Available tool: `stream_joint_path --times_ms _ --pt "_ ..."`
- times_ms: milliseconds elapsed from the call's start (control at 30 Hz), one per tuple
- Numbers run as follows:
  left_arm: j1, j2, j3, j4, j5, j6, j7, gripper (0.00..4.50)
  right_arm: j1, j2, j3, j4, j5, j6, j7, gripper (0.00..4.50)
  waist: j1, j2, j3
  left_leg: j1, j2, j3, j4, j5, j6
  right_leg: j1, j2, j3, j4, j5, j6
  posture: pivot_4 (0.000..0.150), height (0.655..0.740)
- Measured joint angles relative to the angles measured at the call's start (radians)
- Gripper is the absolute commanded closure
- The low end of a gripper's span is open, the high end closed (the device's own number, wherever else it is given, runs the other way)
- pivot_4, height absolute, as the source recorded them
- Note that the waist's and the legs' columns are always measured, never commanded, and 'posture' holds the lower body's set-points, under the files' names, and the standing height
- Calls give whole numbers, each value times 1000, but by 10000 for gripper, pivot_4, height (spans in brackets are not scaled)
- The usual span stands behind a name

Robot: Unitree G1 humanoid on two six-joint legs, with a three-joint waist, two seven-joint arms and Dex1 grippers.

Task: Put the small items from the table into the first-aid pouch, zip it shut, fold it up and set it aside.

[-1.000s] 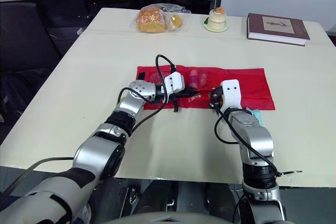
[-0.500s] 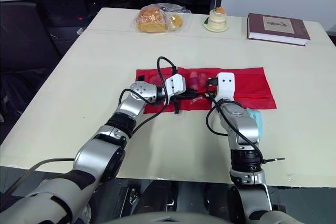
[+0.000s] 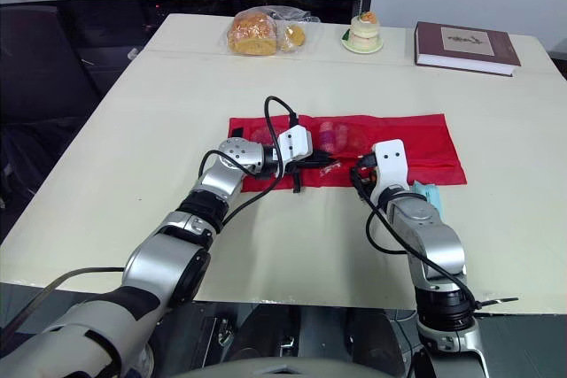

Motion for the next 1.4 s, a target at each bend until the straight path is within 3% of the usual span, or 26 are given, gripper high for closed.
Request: stream_joint_path --times_ms 67,100,200,233,500,633,767,900,1067,1267,1400 --pt "-2 0 0 6 0 0 1 45000 8 2 -1 -11 5 5 1 27601 0 0 0 0 0 0 0 0 0 0 0 0 0 0 0 1500 7289" --pt "-2 0 0 8 0 0 1 45000 15 2 0 -12 5 4 0 33451 0 0 0 0 0 0 0 0 0 0 0 0 0 0 0 1500 7289" --pt "-3 -1 0 12 0 0 3 45000 19 -5 7 -2 -5 -5 -4 42964 0 0 0 0 0 0 0 0 0 0 0 0 0 0 0 1500 7289" --pt "-3 -1 0 13 0 0 3 45000 15 -4 9 12 -10 -15 -8 44260 0 0 0 0 0 0 0 0 0 0 0 0 0 0 0 1500 7289" --pt "-6 -2 0 15 0 0 -2 45000 -93 58 31 263 -61 -209 -58 44260 -4 0 0 0 0 0 0 0 0 0 0 0 -1 0 0 1500 7289" --pt "-7 -3 0 15 0 -1 -6 45000 -187 114 26 472 -90 -436 -87 44260 -11 0 0 0 0 0 0 0 0 0 0 0 -1 0 0 1500 7289" --pt "-9 -1 1 15 0 -1 -7 45000 -176 120 26 501 -91 -507 -79 44260 -14 0 0 -1 0 1 0 0 0 0 0 0 -2 0 0 1500 7289" --pt "-9 2 0 15 0 -2 -7 45000 -81 87 51 401 -75 -497 -11 44260 -15 0 0 -1 0 0 0 0 0 0 0 0 -1 0 0 1500 7289" --pt "-14 16 0 34 1 -10 -3 45000 119 -88 84 139 -4 -510 195 44260 -17 0 0 -1 0 0 0 0 0 0 0 0 -2 0 0 1500 7289" --pt "-48 44 5 95 1 -32 24 45000 335 -300 -150 -110 179 -647 424 44260 -18 0 0 1 0 0 0 0 0 1 0 0 -2 0 0 1500 7289" --pt "-60 49 7 123 1 -48 32 45000 517 -422 -378 -128 355 -638 573 31113 -9 1 0 0 0 0 0 0 0 1 0 0 -2 0 0 1500 7289"
